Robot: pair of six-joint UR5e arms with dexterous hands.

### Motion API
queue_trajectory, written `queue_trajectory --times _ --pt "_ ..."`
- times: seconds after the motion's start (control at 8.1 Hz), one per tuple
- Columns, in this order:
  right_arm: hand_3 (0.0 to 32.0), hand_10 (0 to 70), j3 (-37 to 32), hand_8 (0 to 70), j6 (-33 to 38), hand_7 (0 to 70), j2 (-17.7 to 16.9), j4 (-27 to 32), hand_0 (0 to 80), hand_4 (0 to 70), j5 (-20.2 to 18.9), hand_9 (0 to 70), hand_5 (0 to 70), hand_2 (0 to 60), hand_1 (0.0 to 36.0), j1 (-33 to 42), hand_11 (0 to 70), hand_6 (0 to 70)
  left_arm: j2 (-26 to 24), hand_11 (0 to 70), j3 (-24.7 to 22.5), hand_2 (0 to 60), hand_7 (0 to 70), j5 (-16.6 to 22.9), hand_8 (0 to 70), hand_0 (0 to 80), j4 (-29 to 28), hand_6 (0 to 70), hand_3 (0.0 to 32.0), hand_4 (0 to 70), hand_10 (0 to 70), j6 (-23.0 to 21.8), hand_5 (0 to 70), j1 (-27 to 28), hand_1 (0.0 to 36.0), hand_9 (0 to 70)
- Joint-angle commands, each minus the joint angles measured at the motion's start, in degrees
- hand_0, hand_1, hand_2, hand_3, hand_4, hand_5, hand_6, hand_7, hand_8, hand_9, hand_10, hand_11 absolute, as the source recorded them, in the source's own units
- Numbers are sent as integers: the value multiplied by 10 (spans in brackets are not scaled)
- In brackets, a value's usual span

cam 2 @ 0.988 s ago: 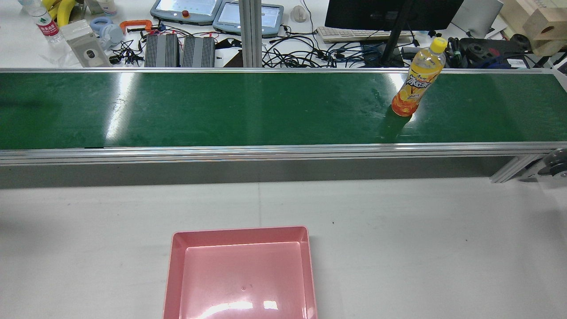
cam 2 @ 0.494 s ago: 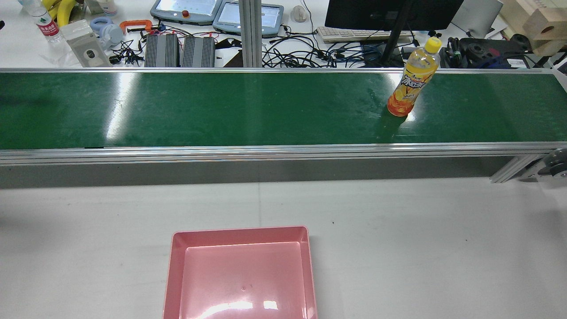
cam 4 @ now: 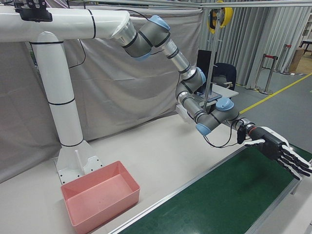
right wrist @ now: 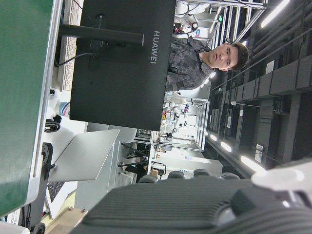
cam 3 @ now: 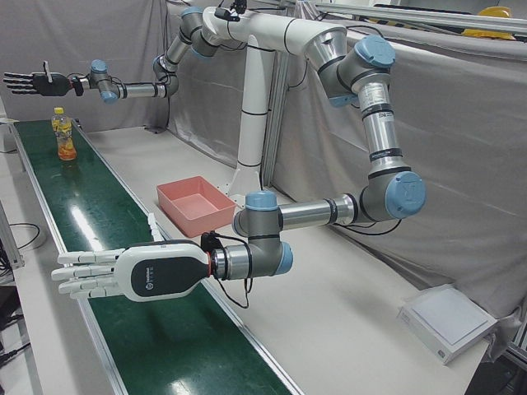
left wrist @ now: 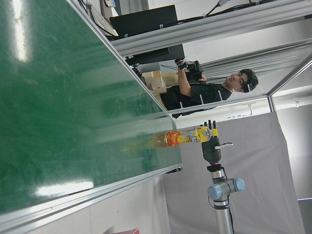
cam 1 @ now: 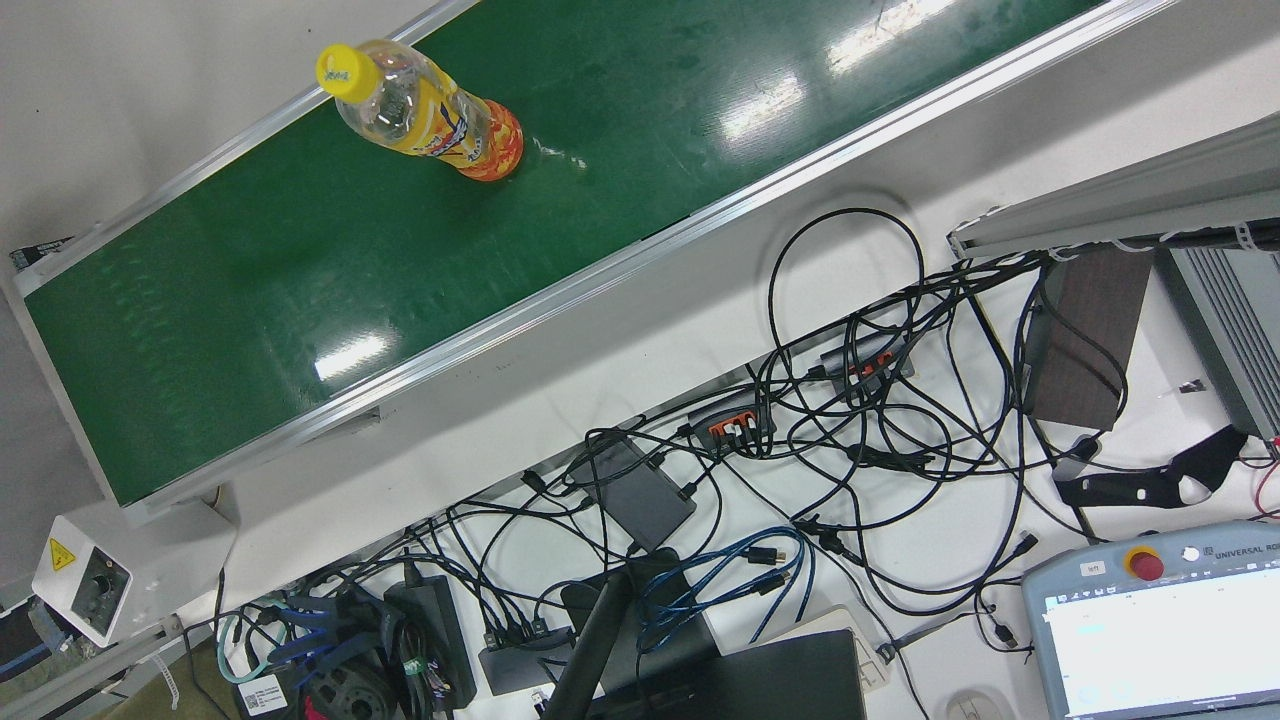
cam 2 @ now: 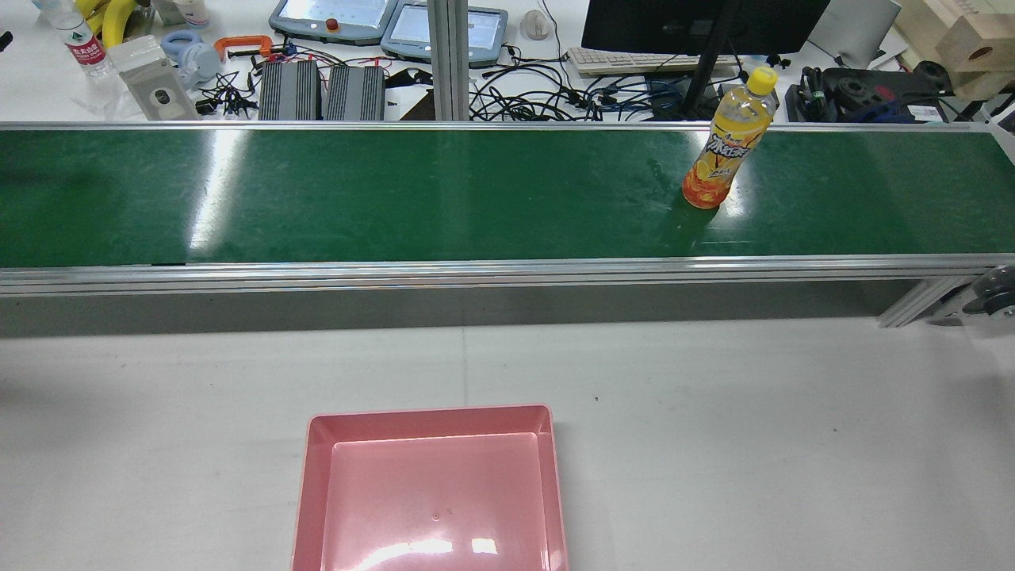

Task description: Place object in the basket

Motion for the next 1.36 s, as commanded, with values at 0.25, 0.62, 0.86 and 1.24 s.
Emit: queue_trajectory --times 0.25,0.62,0.86,1.24 --pt "0 0 0 0 0 0 0 0 0 0 0 0 0 0 0 0 0 0 5 78 -9 0 0 -1 0 503 -7 0 0 58 41 6 36 1 140 0" --pt "0 0 0 0 0 0 0 0 0 0 0 0 0 0 0 0 0 0 6 79 -9 0 0 -1 0 502 -12 0 0 58 41 7 38 -1 140 0" --pt "0 0 -1 0 0 0 0 0 0 0 0 0 0 0 0 0 0 0 6 79 -9 0 0 -1 0 501 -12 0 0 58 41 7 38 -1 140 0" --pt "0 0 0 0 0 0 0 0 0 0 0 0 0 0 0 -1 0 0 6 76 -9 0 0 -1 0 500 -12 0 0 59 39 7 38 -1 139 0"
